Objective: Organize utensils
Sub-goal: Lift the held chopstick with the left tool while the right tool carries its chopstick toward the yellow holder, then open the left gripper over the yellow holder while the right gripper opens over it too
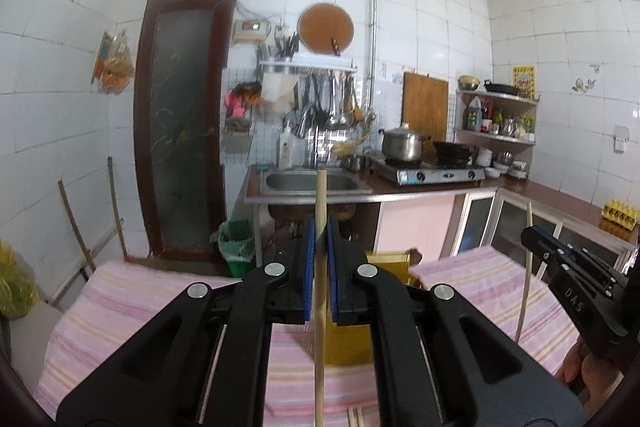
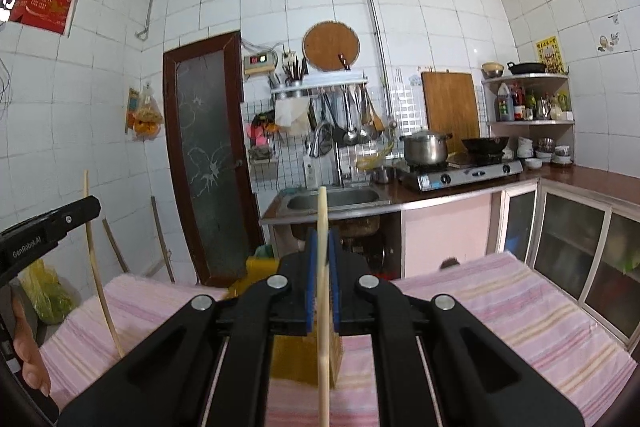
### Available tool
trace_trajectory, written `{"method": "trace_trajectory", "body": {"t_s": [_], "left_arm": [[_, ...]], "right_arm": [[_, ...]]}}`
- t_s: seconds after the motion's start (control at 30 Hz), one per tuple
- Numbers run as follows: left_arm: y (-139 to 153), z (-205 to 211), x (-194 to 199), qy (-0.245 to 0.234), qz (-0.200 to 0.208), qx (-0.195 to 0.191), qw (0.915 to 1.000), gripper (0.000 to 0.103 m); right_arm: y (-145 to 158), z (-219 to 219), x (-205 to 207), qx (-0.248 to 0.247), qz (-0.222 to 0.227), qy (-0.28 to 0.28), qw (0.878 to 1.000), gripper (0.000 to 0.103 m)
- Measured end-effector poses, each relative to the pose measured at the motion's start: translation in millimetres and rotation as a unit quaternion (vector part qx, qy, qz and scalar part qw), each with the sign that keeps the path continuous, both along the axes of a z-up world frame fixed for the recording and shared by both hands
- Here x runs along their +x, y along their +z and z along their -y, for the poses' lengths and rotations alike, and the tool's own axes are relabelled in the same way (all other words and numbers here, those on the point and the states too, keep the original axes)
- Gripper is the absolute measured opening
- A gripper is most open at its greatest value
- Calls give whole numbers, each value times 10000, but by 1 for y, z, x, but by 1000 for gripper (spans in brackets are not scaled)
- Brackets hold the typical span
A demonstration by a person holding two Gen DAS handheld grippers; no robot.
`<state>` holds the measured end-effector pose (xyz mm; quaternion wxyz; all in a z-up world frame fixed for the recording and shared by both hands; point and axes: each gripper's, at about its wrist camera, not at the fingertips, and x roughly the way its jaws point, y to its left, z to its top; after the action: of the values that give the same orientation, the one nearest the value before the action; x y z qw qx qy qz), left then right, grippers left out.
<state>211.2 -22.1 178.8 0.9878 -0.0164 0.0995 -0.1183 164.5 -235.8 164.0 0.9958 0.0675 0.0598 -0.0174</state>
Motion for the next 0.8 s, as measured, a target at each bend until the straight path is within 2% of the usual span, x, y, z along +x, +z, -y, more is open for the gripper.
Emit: {"method": "trace_trajectory", "body": {"t_s": [0.2,0.33,0.43,0.6,0.8], "left_arm": [[31,15,29,-98,277,-98,9995,4],[40,28,55,-157,494,-220,9984,4],[42,36,78,-192,653,-379,9970,4],[23,52,120,-206,709,-386,9965,4],[-40,64,168,-167,252,-356,9989,4]], "right_arm": [[42,4,32,-3,460,-108,9989,6],[56,5,56,177,695,-110,9974,6],[58,1,83,134,801,-109,9966,6],[44,-4,126,-47,868,-173,9961,6],[2,-3,159,-51,719,-124,9973,6]]}}
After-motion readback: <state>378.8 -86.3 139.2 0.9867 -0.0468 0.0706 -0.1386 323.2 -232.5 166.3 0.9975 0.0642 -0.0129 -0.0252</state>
